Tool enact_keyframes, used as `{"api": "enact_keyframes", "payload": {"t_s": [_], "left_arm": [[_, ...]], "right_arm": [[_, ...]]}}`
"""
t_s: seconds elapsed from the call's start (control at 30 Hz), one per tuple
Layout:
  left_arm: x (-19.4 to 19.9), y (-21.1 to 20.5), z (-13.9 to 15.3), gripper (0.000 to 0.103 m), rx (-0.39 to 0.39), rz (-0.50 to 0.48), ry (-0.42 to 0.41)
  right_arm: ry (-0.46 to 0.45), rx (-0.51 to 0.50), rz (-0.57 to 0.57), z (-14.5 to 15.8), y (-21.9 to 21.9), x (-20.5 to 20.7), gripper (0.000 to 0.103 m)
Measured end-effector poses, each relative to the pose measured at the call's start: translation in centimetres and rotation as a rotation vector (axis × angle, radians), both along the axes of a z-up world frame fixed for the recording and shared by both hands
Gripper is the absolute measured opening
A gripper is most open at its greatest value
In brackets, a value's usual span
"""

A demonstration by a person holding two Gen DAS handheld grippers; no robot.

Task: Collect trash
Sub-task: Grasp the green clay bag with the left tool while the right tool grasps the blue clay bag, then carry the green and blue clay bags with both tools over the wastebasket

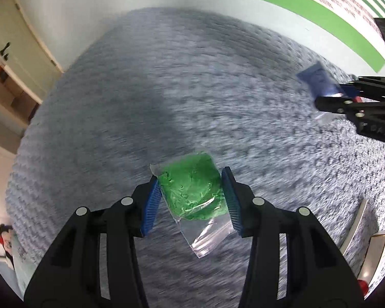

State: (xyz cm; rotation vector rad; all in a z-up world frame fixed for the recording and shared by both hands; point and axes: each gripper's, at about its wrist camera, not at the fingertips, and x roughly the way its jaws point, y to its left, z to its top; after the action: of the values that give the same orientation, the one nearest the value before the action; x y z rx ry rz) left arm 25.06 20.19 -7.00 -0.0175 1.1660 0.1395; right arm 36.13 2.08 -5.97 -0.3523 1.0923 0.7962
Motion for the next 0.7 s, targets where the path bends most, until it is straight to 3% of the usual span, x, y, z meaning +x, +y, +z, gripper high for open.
{"api": "enact_keyframes", "payload": {"t_s": [0.33, 0.7], "left_arm": [[-6.9, 6.7, 2.5, 0.044, 0.022, 0.142, -0.049], [-20.2, 16.1, 4.2, 0.044, 0.022, 0.28, -0.073]], "right_arm": [[-0.046, 0.031, 0.149, 4.6, 7.1, -5.2, 0.031], [-0.03, 0.067, 0.35, 7.1, 19.2, -16.0, 0.031]]}}
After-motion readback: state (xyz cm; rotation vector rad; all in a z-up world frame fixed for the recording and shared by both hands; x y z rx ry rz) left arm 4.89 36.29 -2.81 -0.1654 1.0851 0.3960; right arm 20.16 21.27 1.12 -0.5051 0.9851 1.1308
